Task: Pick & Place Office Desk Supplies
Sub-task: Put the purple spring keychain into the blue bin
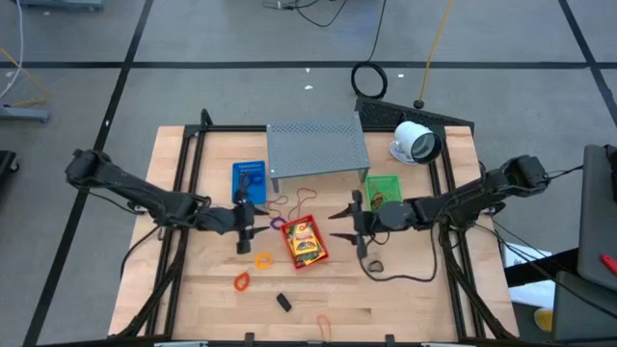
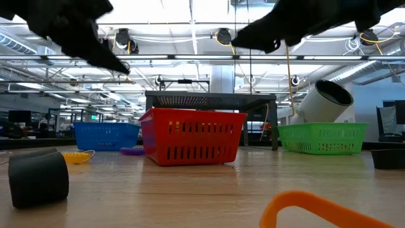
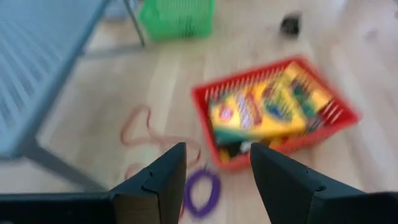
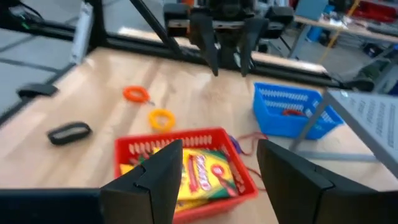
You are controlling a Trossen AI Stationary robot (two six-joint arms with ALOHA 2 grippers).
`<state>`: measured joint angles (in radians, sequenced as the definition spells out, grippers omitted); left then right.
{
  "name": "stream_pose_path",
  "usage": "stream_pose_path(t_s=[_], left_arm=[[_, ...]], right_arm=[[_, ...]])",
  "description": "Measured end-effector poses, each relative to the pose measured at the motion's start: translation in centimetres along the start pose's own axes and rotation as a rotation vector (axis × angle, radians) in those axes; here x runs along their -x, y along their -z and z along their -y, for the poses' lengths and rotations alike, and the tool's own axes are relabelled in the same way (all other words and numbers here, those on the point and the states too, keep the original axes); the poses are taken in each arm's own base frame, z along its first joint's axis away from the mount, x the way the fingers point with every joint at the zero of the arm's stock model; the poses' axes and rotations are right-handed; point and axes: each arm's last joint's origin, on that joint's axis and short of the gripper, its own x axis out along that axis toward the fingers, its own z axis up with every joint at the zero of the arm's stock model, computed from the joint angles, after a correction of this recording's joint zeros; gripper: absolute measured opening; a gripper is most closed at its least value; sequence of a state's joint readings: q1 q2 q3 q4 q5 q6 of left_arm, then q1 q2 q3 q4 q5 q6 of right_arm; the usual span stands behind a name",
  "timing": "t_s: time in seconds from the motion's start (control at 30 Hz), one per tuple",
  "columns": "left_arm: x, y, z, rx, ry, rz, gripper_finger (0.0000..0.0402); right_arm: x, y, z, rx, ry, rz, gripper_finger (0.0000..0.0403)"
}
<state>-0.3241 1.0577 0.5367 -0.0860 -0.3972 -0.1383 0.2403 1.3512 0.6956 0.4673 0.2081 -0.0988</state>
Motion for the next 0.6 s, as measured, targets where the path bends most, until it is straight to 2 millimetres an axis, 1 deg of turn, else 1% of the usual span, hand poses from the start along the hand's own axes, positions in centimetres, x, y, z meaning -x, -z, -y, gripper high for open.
stream_pose_path(t_s=[0.13,0.23,0.33,0.5,0.6], left_arm=[[-0.7,0.7,0.1,0.036,-0.010,-0.068,0.0188],[-1.8,1.7,0.3,0.043,-0.004,-0.153,0.0188],[-2.7,2.2,0.4,0.051,0.010,-0.194,0.0188],[-4.4,3.1,0.5,0.037,0.004,-0.252,0.0189],[-5.0,3.6,0.4,0.004,-0.006,-0.286,0.0189]], right_arm=[[-0.6,0.5,0.5,0.005,0.022,-0.013,0.0196],[-1.0,0.8,0.9,0.012,0.035,-0.015,0.0196],[-1.3,0.7,1.3,0.005,0.053,0.007,0.0196],[-1.3,0.7,1.4,0.007,0.031,0.020,0.0196],[-1.3,0.7,1.3,0.010,0.029,0.013,0.0196]])
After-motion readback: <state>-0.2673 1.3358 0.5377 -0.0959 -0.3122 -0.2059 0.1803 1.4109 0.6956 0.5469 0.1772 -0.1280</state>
